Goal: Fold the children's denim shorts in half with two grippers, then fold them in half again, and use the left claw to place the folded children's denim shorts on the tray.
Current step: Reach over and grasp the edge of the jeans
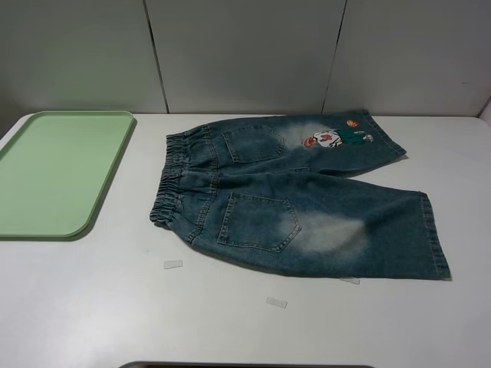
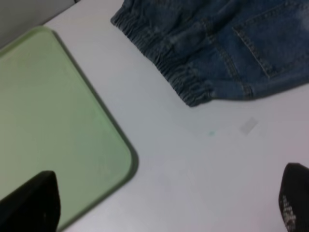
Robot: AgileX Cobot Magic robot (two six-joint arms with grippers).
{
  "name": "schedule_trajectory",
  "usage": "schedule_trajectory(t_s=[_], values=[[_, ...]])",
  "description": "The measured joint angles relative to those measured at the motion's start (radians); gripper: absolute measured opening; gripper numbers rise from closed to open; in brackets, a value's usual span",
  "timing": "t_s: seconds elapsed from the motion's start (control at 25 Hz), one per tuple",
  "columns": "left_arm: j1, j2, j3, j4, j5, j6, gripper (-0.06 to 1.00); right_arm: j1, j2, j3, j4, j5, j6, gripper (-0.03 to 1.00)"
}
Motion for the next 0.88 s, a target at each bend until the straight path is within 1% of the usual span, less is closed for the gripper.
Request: schedule_trajectory(t_s=[0.12,0.2,0.32,0.36,0.4,0.48,0.52,0.56,0.6,0.72,0.84,0.88], values=[[0.000,0.072,0.000,-0.052,-0.085,0.057,0.90,0.072,0.062,0.000,-0.010,-0.018,-0.064,0.69],[0.000,0.122,0.000,-0.087,-0.134,0.106,0.90,0.110,0.105,0.000,-0.051,-0.032,-0.078,0.69],[0.000,0.186,0.000,-0.141,-0.182,0.196,0.90,0.156,0.166,0.000,-0.137,-0.044,-0.073,0.69],[0.000,0.186,0.000,-0.141,-0.182,0.196,0.90,0.169,0.187,0.000,-0.173,-0.047,-0.068,0.69],[0.000,0.227,0.000,-0.182,-0.209,0.271,0.90,0.181,0.204,0.000,-0.211,-0.054,-0.054,0.69],[0.000,0.261,0.000,-0.229,-0.243,0.344,0.90,0.197,0.246,0.000,-0.281,-0.074,-0.024,0.69],[0.000,0.278,0.000,-0.249,-0.265,0.381,0.90,0.197,0.246,0.000,-0.281,-0.074,-0.024,0.69],[0.000,0.278,0.000,-0.249,-0.265,0.381,0.90,0.204,0.268,0.000,-0.316,-0.086,-0.001,0.69],[0.000,0.309,0.000,-0.300,-0.308,0.451,0.90,0.205,0.287,0.000,-0.339,-0.097,0.012,0.69],[0.000,0.361,0.000,-0.390,-0.378,0.598,0.90,0.205,0.353,0.000,-0.387,-0.137,0.036,0.69],[0.000,0.408,0.000,-0.448,-0.406,0.787,0.90,0.205,0.434,0.000,-0.404,-0.183,0.040,0.69],[0.000,0.423,0.000,-0.458,-0.406,0.827,0.90,0.205,0.459,-0.001,-0.410,-0.195,0.040,0.69]])
